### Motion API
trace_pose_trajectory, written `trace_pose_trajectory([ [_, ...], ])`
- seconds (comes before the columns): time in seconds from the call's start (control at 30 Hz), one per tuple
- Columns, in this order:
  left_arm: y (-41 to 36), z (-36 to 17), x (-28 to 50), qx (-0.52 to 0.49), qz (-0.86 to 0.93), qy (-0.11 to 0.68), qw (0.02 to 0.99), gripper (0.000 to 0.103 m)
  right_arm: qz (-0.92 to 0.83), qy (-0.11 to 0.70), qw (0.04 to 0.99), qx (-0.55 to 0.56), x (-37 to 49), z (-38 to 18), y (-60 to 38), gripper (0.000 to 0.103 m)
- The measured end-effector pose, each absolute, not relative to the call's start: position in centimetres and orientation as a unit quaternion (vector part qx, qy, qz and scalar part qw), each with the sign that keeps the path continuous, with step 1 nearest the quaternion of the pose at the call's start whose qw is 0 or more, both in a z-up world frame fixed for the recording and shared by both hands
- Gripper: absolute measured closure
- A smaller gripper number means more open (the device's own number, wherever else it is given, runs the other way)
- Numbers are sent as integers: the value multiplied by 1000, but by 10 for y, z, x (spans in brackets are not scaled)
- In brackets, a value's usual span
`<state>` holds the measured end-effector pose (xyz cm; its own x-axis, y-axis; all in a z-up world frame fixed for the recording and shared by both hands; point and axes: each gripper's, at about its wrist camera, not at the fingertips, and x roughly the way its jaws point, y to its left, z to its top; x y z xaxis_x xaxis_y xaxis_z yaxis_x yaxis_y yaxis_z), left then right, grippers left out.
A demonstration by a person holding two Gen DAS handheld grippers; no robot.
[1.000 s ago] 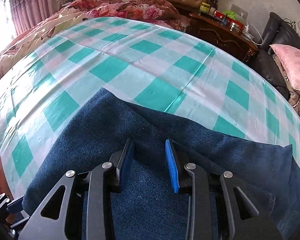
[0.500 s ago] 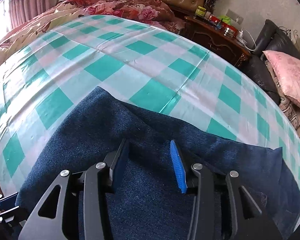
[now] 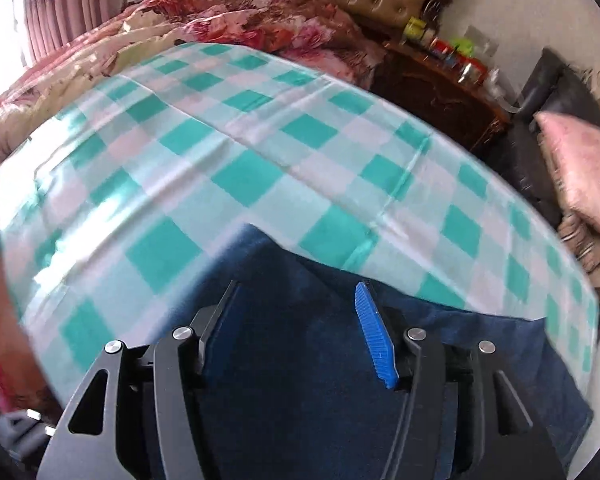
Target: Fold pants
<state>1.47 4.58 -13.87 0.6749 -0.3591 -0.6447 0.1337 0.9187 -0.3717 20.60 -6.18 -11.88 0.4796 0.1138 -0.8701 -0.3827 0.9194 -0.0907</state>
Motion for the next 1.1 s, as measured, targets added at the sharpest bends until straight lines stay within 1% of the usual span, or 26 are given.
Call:
trace_pose_trajectory([
  [0.1, 35, -132, 12, -112, -127, 369, 914, 88, 187, 544, 816, -60, 218, -114, -56, 47],
  [0.13, 32, -130, 11, -103, -125, 367, 916, 89, 193, 557, 806, -52, 222, -114, -51, 46],
  [0.23, 25, -125, 11, -81, -120, 360, 922, 89, 197, 569, 794, -85, 225, -119, -26, 38],
  [0.43, 10, -115, 6, -28, -115, 341, 933, 89, 175, 588, 776, -147, 225, -151, 1, 39],
  [0.47, 8, -113, 5, -23, -115, 337, 934, 89, 166, 586, 777, -159, 225, -154, 1, 40],
  [0.5, 7, -112, 4, -21, -117, 334, 935, 89, 158, 583, 779, -168, 225, -156, 1, 48],
  [0.53, 7, -111, 3, -22, -118, 333, 935, 89, 150, 575, 784, -178, 222, -158, -1, 73],
  [0.63, 13, -113, 4, -47, -123, 338, 932, 89, 148, 557, 800, -168, 216, -155, -13, 88],
  [0.7, 24, -118, 5, -99, -126, 343, 926, 79, 146, 540, 813, -162, 212, -150, -19, 91],
  [0.73, 30, -122, 6, -136, -134, 350, 917, 54, 142, 530, 821, -159, 209, -147, -22, 92],
  [0.77, 34, -126, 7, -160, -133, 355, 912, 40, 139, 525, 826, -153, 208, -145, -25, 93],
  [0.9, 40, -142, 12, -231, -131, 374, 889, 40, 129, 507, 843, -127, 202, -134, -34, 93],
  [1.0, 41, -150, 21, -262, -135, 380, 877, 43, 125, 495, 852, -120, 198, -128, -37, 93],
  [1.07, 39, -154, 25, -263, -136, 389, 872, 72, 124, 490, 856, -112, 196, -125, -41, 93],
  [1.1, 38, -157, 27, -266, -139, 394, 869, 77, 124, 490, 856, -107, 196, -124, -43, 93],
])
